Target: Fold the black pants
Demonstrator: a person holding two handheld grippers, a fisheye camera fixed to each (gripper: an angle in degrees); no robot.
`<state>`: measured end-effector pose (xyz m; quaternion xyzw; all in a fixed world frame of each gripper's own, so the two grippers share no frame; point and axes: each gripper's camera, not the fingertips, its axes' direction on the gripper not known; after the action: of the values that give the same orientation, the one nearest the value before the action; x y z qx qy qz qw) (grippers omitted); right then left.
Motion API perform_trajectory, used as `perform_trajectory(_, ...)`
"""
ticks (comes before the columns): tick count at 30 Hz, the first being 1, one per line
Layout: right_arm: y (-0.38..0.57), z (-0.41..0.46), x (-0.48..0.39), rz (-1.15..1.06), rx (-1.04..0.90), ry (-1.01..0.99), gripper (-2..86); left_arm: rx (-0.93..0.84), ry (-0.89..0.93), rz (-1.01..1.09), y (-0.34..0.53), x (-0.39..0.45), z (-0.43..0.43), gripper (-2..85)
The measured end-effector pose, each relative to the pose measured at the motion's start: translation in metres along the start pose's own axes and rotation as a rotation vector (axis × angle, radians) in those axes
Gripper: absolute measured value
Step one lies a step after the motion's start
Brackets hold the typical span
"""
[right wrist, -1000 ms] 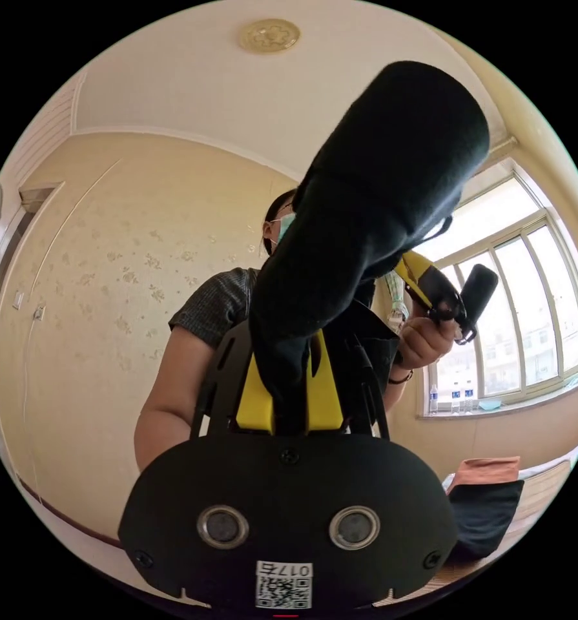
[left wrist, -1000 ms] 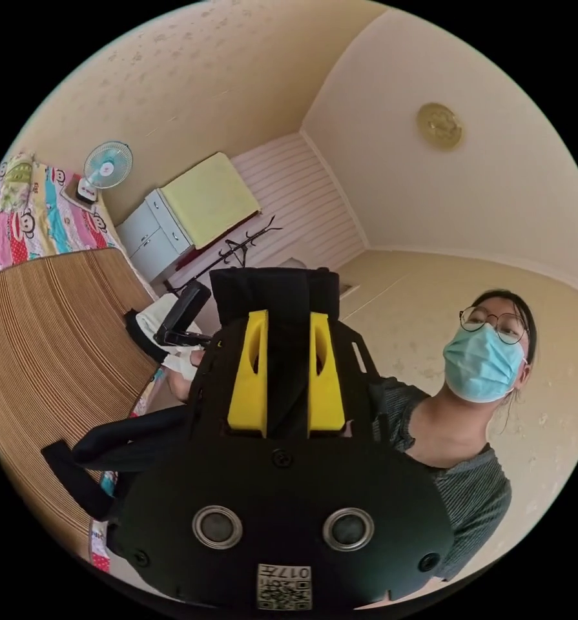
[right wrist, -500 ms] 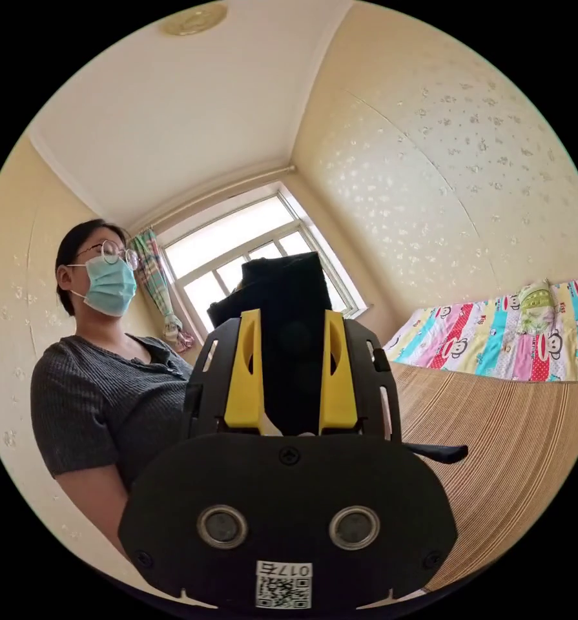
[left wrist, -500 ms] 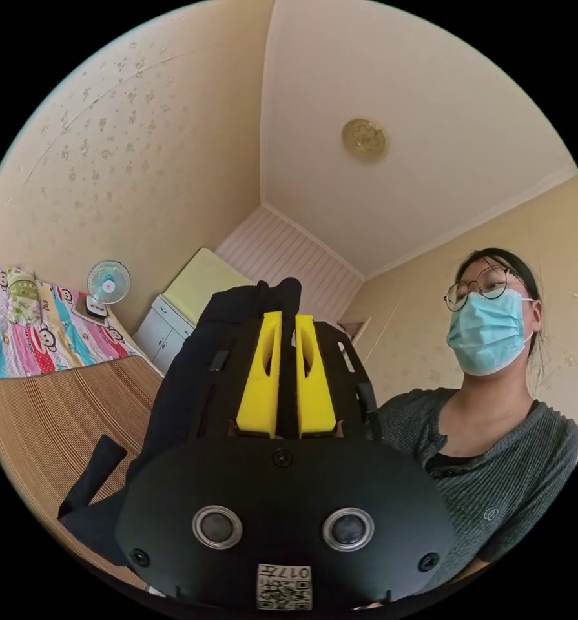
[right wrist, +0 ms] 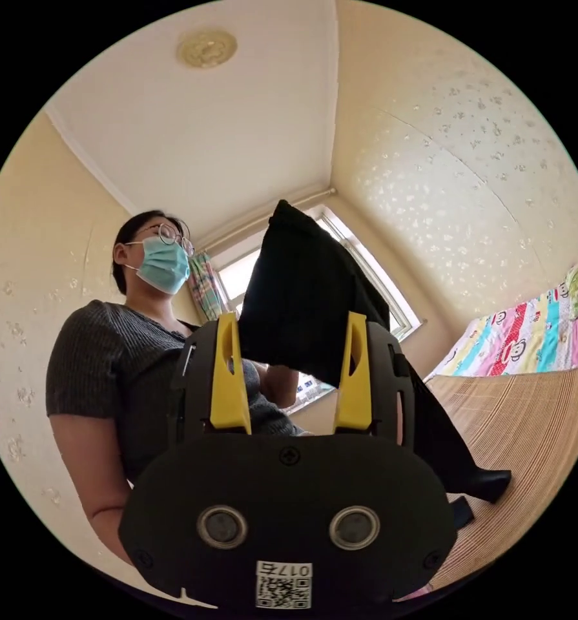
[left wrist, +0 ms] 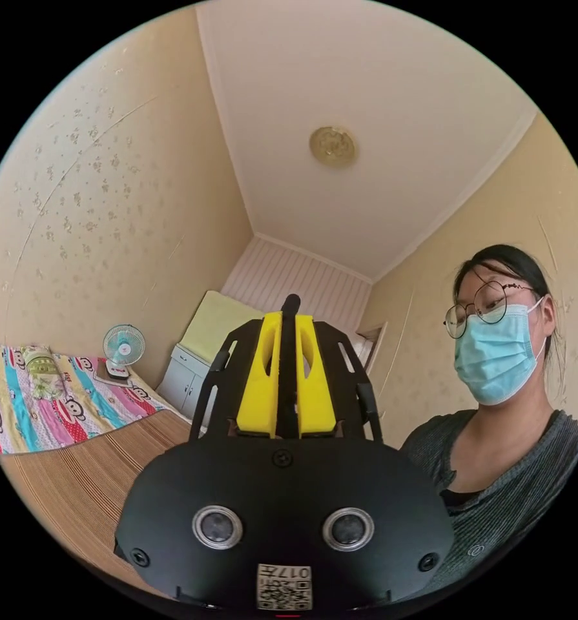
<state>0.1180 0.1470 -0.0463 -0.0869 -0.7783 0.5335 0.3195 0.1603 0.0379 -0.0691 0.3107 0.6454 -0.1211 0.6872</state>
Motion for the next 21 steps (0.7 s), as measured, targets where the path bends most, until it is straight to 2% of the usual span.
perform_trajectory(3,0.017,-0.011,-0.002,0.031,0.023,0.022,21.2,0.001,0.074,0.005,-0.02,0.013,0.001,4.0)
perform_trajectory(7,0.002,0.01,-0.022,-0.05,-0.064,0.037,19.9,0.015,0.081,0.042,-0.042,0.038,-0.004,4.0)
perform_trajectory(10,-0.026,0.031,-0.034,-0.076,-0.099,0.221,15.8,0.031,0.102,0.079,-0.055,0.055,-0.01,4.0)
perform_trajectory(13,-0.064,0.047,-0.049,-0.092,-0.093,0.413,5.0,0.071,0.086,0.088,-0.074,0.066,-0.026,4.1)
perform_trajectory(18,-0.144,0.064,-0.127,-0.372,0.006,0.397,2.9,0.143,0.012,0.123,-0.129,0.079,-0.064,4.1)
perform_trajectory(21,-0.19,0.103,-0.189,-0.55,-0.034,0.519,2.2,0.184,-0.007,0.178,-0.167,0.092,-0.079,4.1)
